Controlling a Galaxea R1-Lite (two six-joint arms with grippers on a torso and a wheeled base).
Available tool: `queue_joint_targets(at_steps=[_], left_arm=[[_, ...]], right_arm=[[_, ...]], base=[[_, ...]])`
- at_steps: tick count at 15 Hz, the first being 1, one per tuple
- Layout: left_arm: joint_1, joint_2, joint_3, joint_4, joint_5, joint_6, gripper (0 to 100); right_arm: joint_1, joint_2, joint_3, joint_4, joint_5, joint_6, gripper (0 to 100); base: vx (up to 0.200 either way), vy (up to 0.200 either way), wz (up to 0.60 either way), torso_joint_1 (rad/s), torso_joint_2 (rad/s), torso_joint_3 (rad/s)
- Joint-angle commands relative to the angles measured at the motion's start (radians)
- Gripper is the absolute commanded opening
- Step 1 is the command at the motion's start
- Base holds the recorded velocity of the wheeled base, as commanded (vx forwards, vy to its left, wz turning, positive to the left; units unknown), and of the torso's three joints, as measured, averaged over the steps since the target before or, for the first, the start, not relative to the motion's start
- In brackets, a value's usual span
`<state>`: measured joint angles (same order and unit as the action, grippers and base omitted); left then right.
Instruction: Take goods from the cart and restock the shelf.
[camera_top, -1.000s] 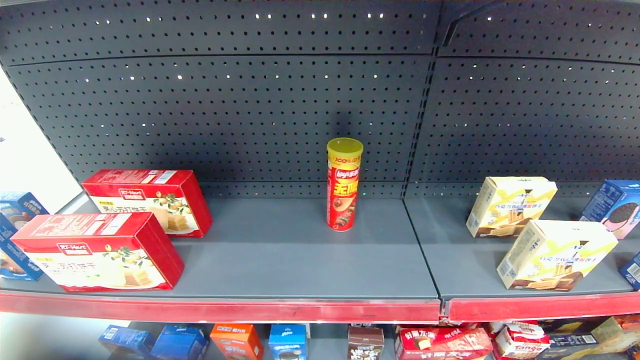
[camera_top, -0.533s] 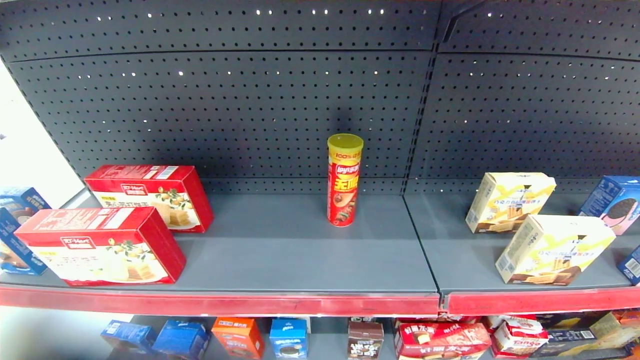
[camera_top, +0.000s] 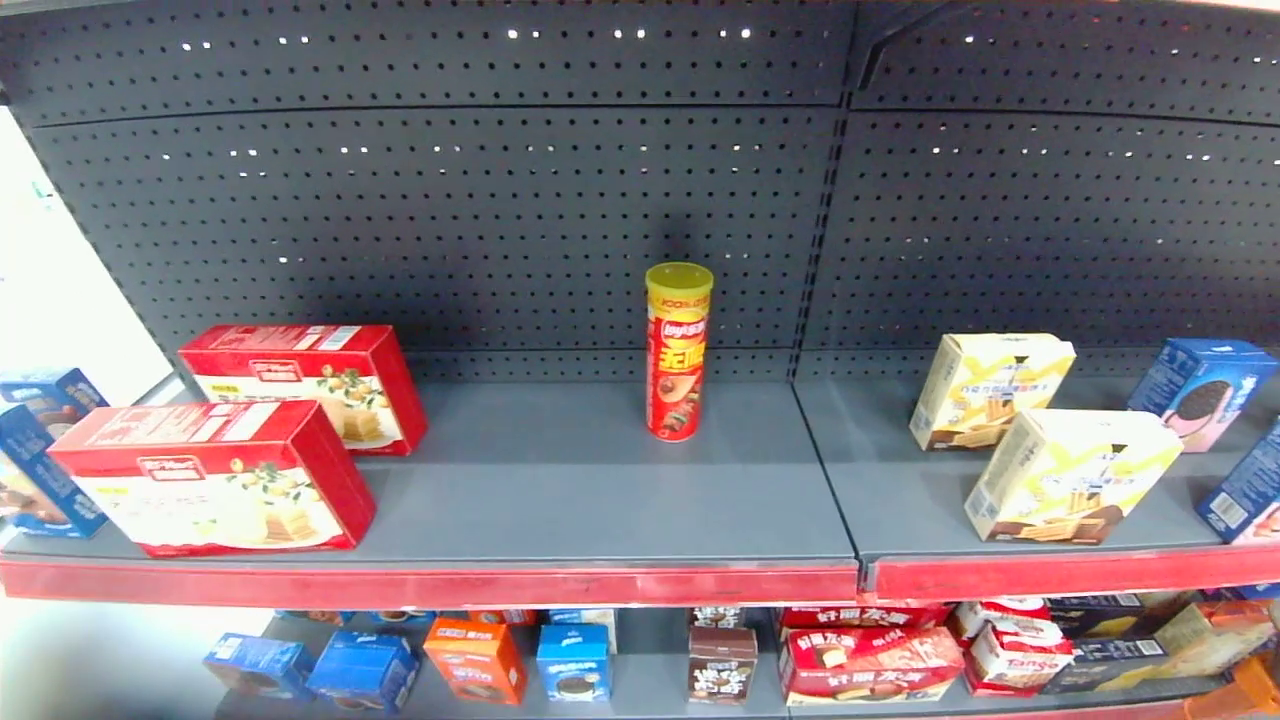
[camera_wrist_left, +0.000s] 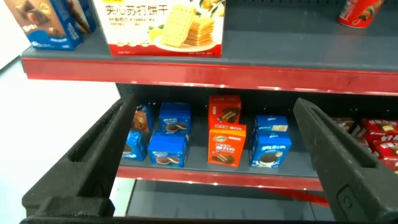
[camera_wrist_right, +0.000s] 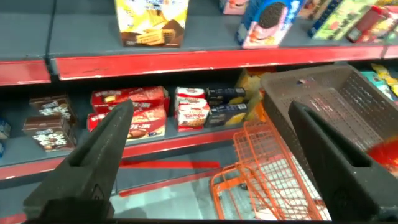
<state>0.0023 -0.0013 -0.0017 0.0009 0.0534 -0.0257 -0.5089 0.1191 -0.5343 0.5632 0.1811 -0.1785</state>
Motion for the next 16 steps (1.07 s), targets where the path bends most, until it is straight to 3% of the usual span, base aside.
queue_joint_targets(at_steps=[1, 16], left_arm=[[0.001, 0.001, 0.000, 0.001, 0.000, 0.000, 100], [0.001, 0.001, 0.000, 0.001, 0.000, 0.000, 100]], right_arm=[[0.000, 0.002, 0.000, 0.000, 0.000, 0.001, 100], [0.000, -0.003, 0.002, 0.000, 0.000, 0.001, 100]], base=[[0.000, 0.000, -0.60, -0.007, 0.01, 0.002], [0.000, 0.000, -0.56, 0.004, 0.01, 0.002]])
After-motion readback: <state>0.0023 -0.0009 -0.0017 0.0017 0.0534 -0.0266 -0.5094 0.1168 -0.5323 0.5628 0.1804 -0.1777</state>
